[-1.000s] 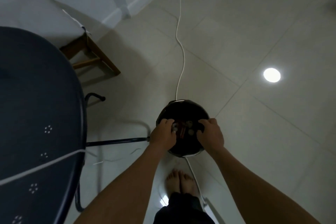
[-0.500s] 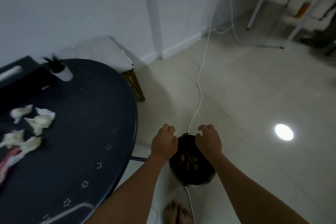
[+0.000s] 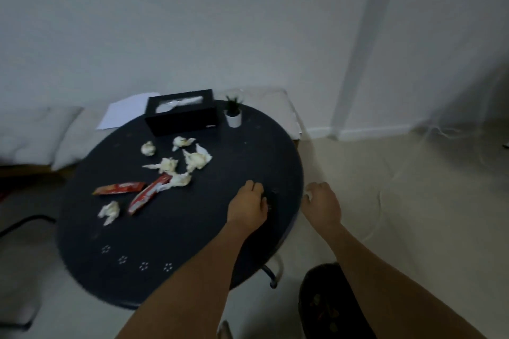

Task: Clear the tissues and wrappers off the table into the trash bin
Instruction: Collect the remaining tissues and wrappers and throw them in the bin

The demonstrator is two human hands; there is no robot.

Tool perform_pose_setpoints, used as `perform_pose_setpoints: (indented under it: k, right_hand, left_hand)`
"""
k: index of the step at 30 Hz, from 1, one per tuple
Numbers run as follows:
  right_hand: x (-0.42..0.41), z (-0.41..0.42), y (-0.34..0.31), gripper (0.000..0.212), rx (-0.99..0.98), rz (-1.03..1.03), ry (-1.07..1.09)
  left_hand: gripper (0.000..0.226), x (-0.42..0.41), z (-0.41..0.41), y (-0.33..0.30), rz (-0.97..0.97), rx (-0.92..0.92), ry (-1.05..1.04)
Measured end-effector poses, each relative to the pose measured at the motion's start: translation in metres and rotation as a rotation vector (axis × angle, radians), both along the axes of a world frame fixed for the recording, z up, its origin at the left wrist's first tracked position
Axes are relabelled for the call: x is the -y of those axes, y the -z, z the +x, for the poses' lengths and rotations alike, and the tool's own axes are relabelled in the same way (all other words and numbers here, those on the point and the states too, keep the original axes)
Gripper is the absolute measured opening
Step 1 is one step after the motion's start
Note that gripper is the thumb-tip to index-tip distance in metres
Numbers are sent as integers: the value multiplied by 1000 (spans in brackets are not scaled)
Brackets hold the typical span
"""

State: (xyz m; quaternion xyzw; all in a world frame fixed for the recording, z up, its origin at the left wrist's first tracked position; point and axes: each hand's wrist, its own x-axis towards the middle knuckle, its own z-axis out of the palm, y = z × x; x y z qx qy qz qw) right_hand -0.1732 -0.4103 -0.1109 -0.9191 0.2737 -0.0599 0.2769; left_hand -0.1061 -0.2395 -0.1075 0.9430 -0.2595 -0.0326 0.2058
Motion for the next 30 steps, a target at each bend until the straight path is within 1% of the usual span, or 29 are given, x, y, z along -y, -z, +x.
perform_pose_setpoints:
  k: [2, 5, 10, 12, 14, 15, 16, 18, 21, 23, 25, 27, 30]
  right_hand:
    - [-14, 23, -6, 29, 6, -1, -39]
    - [-55, 70, -11, 27, 1, -4, -146]
    - [-109, 124, -12, 29, 9, 51, -235]
    - [-126, 148, -14, 30, 19, 78, -261]
    - [-146, 173, -13, 32, 15, 106, -302]
    - [-155, 185, -11, 33, 8, 109, -325]
    - [-161, 193, -10, 35, 1, 106, -348]
    - [-171, 211, -5, 42, -25, 80, -403]
    - [-179, 227, 3, 52, -79, 80, -466]
    - [-182, 231, 7, 55, -128, 79, -488]
    - [-183, 235, 12, 49, -166, 43, -506]
    - [-183, 234, 15, 36, -150, 21, -510]
    - [-184, 233, 15, 22, -139, 25, -433]
  left_hand:
    - [18, -20, 14, -6, -8, 12, -56]
    - [19, -72, 43, -12, 3, 29, -177]
    - [24, -137, 79, -12, -14, 26, -309]
    - [35, -157, 93, -9, 14, 20, -316]
    - [57, -176, 108, -3, 70, 14, -293]
    - [66, -181, 115, 0, 84, 14, -274]
    - [70, -183, 119, 2, 94, 18, -250]
    - [67, -184, 128, 7, 116, 19, -177]
    - [51, -180, 135, 15, 116, 6, -91]
    - [41, -179, 134, 19, 121, 12, -74]
    - [38, -177, 134, 24, 113, -1, -75]
    - [37, -176, 133, 26, 103, -6, -88]
    - [36, -173, 133, 28, 94, -9, -102]
